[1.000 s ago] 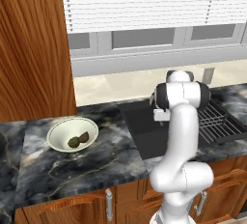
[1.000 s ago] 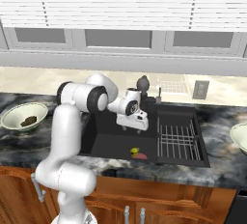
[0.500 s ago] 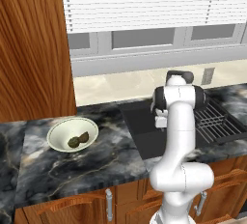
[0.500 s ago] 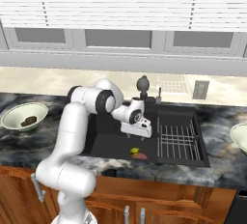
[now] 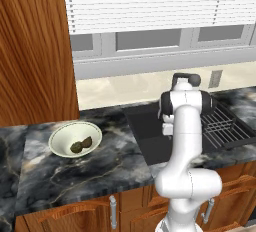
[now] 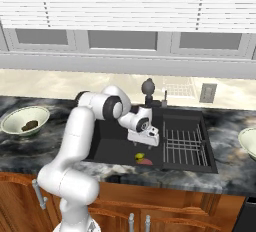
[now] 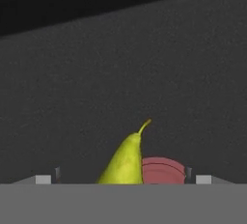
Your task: Pick the kiwis from the cabinet and place them in one bowl. Pick the pear from the sink and place it in the other bowl.
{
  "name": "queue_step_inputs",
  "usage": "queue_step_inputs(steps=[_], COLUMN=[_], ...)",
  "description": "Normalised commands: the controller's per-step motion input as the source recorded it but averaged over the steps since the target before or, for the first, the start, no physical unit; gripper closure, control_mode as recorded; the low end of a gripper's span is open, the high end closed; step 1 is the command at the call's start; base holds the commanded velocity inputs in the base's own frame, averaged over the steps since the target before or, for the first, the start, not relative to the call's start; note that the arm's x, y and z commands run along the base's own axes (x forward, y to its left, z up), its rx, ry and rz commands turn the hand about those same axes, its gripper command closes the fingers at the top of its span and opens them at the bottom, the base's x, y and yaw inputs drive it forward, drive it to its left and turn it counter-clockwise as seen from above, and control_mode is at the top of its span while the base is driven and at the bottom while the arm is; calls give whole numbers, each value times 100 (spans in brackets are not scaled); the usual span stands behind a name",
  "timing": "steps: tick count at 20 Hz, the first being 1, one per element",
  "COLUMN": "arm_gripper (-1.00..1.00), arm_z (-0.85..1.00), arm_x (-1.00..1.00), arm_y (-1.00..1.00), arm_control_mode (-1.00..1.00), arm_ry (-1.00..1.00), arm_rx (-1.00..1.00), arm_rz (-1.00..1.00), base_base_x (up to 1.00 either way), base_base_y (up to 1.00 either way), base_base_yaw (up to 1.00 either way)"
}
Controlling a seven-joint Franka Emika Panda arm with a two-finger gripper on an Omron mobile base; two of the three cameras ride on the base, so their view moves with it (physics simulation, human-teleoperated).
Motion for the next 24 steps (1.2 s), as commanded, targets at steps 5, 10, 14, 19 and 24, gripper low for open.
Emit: queue_step_inputs(steps=[5, 10, 14, 19, 24], arm_gripper=[-100, -100, -100, -100, -100], arm_z=[-33, -9, 0, -5, -5], arm_x=[0, -4, -6, -10, -30], arm_y=[0, 0, -1, 0, 0], arm_control_mode=[-100, -100, -100, -100, -100], arm_ry=[2, 1, 0, 0, 0], arm_rx=[0, 2, 2, 0, 0], arm_rz=[0, 0, 0, 0, 0], base_base_x=[0, 0, 0, 0, 0], base_base_y=[0, 0, 0, 0, 0], base_base_yaw=[0, 0, 0, 0, 0])
